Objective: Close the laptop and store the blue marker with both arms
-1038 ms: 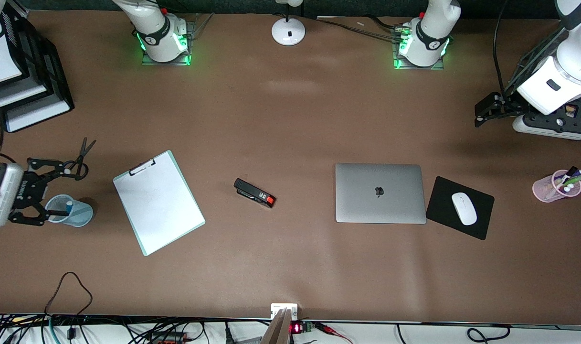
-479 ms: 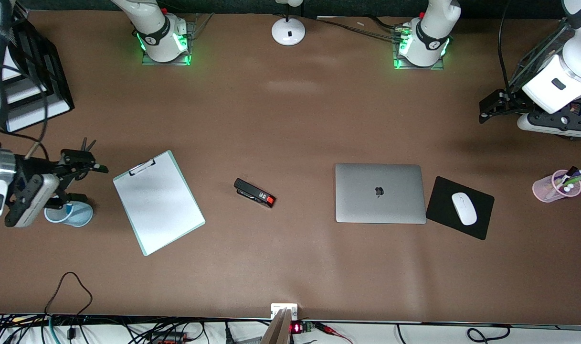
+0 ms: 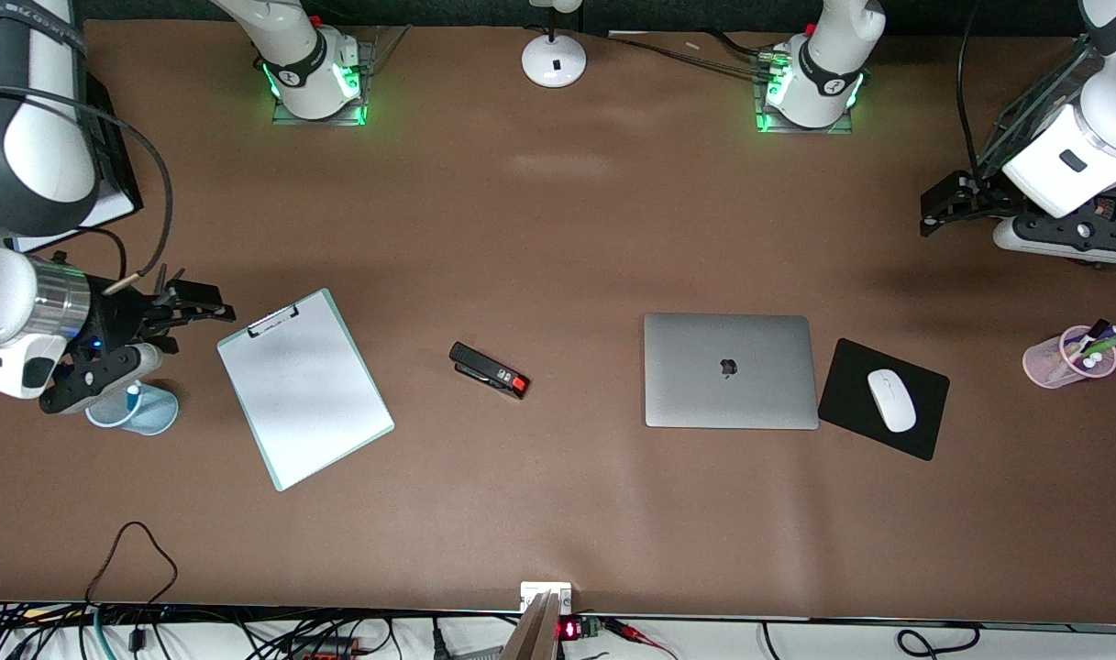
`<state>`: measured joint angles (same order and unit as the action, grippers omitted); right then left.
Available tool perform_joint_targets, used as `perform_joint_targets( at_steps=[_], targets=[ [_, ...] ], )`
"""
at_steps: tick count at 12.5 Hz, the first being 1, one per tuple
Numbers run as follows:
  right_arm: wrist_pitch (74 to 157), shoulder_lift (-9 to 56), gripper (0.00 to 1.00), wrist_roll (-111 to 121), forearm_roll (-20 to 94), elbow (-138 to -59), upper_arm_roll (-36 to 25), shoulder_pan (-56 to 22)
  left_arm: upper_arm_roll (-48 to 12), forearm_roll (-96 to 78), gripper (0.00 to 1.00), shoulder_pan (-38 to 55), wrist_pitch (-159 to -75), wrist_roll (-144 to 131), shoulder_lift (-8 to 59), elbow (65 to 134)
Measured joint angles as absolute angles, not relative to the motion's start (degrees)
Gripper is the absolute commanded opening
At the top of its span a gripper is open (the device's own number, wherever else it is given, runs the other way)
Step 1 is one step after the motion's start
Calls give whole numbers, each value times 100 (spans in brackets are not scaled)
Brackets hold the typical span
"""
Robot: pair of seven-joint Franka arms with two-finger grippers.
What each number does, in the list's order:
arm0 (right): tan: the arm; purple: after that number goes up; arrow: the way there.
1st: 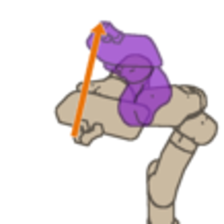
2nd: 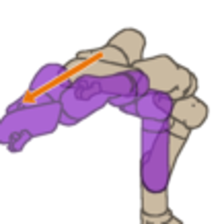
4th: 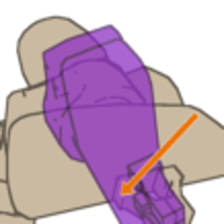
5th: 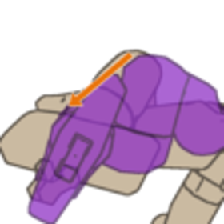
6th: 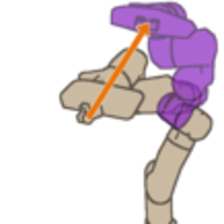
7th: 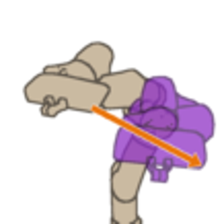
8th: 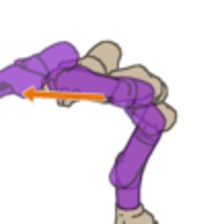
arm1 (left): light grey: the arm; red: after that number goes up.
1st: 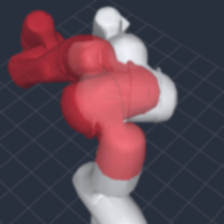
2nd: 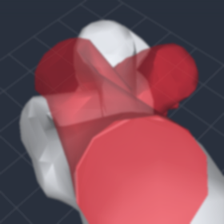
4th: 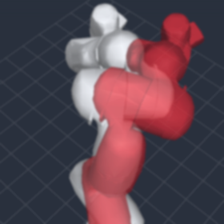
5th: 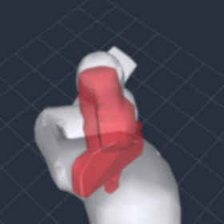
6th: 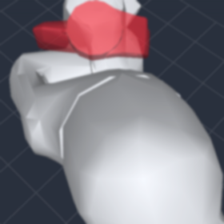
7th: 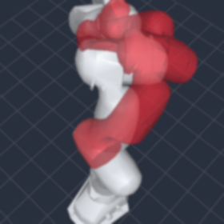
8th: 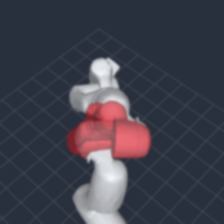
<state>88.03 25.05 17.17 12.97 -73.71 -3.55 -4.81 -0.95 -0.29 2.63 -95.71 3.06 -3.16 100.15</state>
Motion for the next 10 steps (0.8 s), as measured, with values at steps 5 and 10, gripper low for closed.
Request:
perform_joint_targets(
  at_steps=[5, 10],
  targets=[
    [8305, 2089, 100, 335, 335, -7559, -353, -710, -99, -29, 100, 264, -9571, 306, -316, 10004],
    [8342, 1660, 100, 298, -168, -7600, -503, -397, -100, -29, 100, 265, -9571, 306, -315, 10004]
  ],
)
